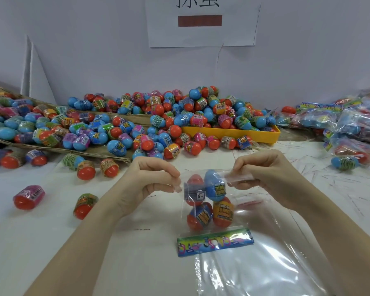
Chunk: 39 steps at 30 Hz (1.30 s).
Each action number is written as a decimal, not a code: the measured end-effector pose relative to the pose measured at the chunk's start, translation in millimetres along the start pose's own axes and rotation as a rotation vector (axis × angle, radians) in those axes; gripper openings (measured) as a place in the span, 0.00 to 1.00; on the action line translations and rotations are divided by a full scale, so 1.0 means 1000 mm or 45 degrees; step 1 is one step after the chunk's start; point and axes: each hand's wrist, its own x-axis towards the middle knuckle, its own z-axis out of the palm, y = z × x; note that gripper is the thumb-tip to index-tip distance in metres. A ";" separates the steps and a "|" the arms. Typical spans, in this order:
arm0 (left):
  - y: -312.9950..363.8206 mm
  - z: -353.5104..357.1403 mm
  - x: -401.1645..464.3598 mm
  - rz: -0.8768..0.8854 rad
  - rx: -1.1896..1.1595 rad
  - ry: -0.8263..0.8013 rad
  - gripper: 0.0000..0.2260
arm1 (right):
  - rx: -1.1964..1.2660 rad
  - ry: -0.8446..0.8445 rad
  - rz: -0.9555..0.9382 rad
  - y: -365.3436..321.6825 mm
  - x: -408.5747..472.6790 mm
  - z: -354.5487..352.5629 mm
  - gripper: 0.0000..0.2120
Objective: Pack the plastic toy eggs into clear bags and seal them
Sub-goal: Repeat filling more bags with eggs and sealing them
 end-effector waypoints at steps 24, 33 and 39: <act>-0.001 0.001 0.001 -0.040 0.220 -0.147 0.12 | -0.326 0.024 -0.012 -0.003 0.000 0.010 0.18; 0.003 0.006 0.000 -0.013 0.297 -0.055 0.10 | -0.387 0.034 -0.034 -0.001 0.001 0.010 0.21; 0.005 0.009 0.001 -0.042 0.621 0.019 0.17 | -0.555 0.023 -0.018 -0.002 -0.001 0.011 0.20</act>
